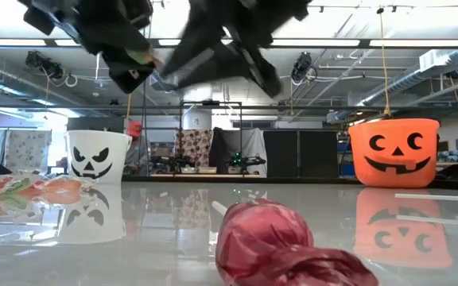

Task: Sort candy by brand, put in halloween buckets
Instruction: Put the green lollipop into the white bucket

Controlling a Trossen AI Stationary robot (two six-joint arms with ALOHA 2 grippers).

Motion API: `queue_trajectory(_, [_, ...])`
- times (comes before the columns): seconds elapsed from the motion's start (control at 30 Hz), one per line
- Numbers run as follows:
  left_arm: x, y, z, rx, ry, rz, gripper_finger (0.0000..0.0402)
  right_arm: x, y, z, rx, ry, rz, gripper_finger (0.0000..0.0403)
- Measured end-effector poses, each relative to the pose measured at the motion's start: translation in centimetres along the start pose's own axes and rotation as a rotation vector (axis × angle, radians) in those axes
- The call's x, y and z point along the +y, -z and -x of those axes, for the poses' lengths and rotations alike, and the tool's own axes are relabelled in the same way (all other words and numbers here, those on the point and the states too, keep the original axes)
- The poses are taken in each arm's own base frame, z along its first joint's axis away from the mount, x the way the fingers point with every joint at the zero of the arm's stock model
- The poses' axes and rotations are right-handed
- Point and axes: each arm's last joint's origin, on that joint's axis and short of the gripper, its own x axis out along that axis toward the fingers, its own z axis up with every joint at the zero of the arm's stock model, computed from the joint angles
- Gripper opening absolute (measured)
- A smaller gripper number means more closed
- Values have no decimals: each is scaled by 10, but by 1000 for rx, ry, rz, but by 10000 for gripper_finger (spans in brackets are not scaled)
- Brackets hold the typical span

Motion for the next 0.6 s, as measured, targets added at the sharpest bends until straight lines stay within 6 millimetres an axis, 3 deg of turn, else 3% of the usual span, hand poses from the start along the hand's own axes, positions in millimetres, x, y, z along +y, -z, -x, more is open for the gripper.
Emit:
queue_trajectory(0.2, [36, -28, 33, 95, -290, 50, 116, -18, 26, 9, 140, 270, -121, 167])
queue_trajectory(0.37, [70, -54, 74, 168, -666, 41, 116, -37, 41, 23, 291, 492, -195, 178])
queue_trajectory(0.5, [100, -68, 110, 133, -844, 165, 116, -50, 39, 31, 386, 588, -181, 178])
queue_trajectory(0.6, [124, -66, 135, 95, -958, 272, 116, -59, 27, 28, 434, 581, -149, 179])
